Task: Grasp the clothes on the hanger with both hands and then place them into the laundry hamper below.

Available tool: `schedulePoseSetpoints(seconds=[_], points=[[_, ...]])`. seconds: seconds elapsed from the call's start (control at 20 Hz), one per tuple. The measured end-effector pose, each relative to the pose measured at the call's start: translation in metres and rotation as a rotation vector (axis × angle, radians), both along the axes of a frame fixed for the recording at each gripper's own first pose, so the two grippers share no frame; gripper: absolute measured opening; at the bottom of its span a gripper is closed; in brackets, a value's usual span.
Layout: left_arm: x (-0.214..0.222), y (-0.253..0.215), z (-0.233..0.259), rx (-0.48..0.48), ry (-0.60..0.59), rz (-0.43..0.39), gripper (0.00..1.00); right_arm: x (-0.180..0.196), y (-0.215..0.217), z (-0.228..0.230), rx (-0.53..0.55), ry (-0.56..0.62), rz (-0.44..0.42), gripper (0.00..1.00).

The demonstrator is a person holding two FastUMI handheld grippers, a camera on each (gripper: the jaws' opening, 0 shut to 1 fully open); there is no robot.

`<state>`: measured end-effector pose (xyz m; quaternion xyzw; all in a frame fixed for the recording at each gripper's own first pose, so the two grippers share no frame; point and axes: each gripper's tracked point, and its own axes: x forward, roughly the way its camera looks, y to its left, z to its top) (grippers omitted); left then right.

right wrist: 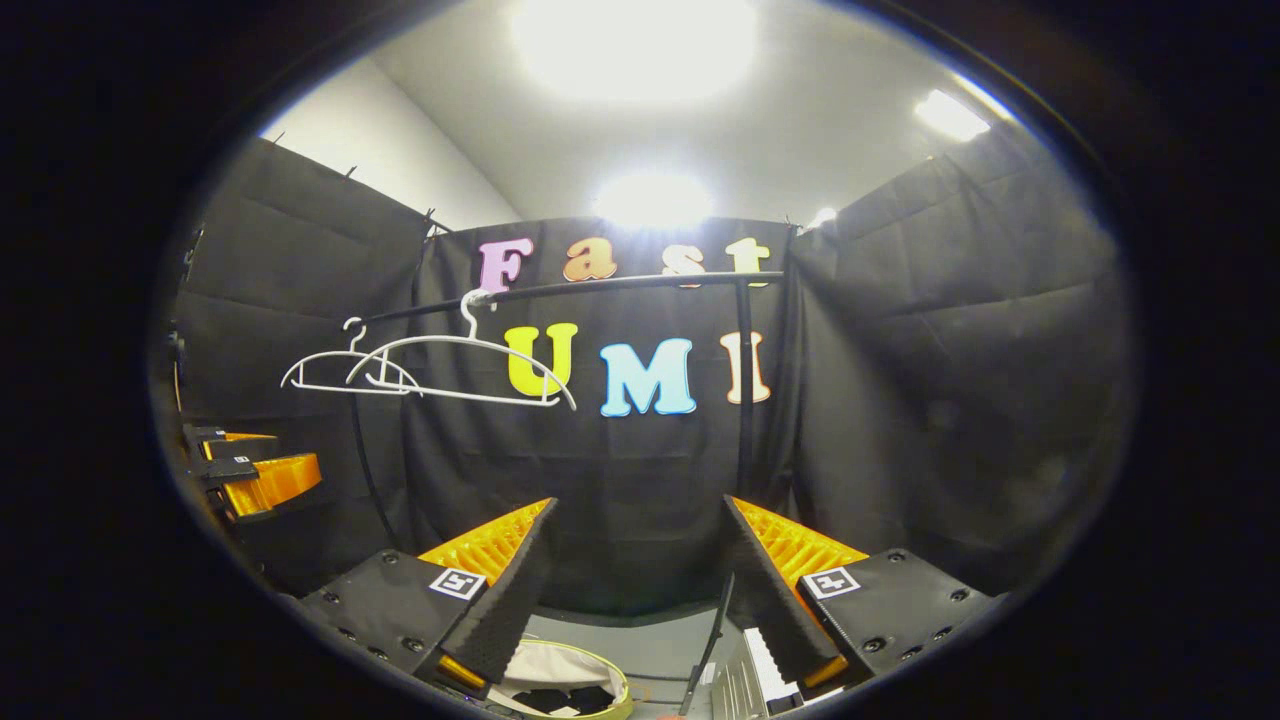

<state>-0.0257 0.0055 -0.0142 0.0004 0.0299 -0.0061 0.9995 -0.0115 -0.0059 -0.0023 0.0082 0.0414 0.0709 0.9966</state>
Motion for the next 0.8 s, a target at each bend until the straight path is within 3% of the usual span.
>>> schedulePoseSetpoints(seconds=[0.35,0.4,0.65,0.8], points=[[-0.015,0.006,0.004,0.024,-0.006,0.04,0.96,-0.017,-0.037,-0.002,-0.007,-0.023,-0.061,0.99],[-0.016,0.007,0.005,0.027,-0.01,0.044,0.96,-0.016,-0.037,-0.002,-0.011,-0.023,-0.065,0.96],[-0.021,0.006,0.003,0.025,-0.009,0.061,0.96,-0.014,-0.033,-0.005,-0.017,-0.023,-0.05,0.99],[-0.022,0.007,0.004,0.023,-0.013,0.073,0.96,-0.012,-0.033,-0.004,-0.028,-0.03,-0.041,0.96]])
